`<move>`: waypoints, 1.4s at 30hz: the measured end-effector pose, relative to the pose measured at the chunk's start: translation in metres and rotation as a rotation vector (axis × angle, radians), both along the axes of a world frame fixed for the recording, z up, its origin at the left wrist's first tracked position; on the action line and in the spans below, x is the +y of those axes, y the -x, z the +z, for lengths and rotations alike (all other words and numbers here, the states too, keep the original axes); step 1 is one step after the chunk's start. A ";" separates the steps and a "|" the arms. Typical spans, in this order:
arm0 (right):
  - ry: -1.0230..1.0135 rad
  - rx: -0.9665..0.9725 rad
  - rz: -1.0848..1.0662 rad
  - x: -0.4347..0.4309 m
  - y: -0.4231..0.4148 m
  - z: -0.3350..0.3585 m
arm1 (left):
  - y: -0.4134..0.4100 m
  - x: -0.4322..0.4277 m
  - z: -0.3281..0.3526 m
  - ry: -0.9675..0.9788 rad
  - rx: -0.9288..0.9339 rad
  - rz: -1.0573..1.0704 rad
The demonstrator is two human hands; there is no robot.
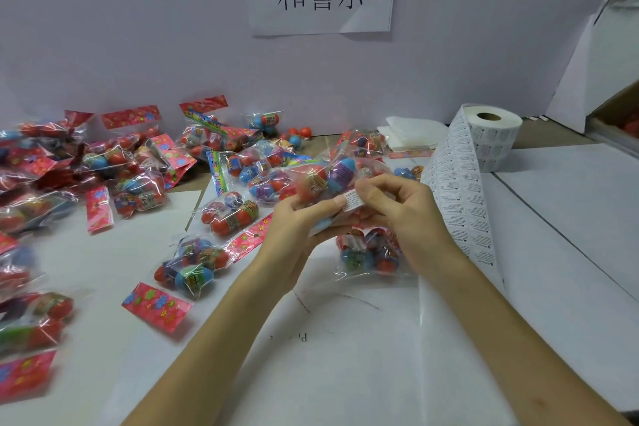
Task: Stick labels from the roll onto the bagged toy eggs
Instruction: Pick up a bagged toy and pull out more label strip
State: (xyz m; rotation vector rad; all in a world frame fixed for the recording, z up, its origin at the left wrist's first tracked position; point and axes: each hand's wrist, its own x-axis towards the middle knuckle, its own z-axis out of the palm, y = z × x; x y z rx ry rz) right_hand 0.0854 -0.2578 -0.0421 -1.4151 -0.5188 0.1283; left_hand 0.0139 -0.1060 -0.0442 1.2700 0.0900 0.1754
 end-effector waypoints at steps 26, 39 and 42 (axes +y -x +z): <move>0.099 -0.002 -0.024 -0.002 -0.005 -0.007 | 0.000 0.001 -0.002 -0.015 0.021 -0.081; -0.036 0.178 0.121 -0.007 -0.006 0.001 | -0.001 0.005 0.000 0.060 0.065 -0.120; -0.022 0.169 0.110 -0.005 -0.005 0.000 | -0.001 0.006 0.001 0.064 0.077 -0.124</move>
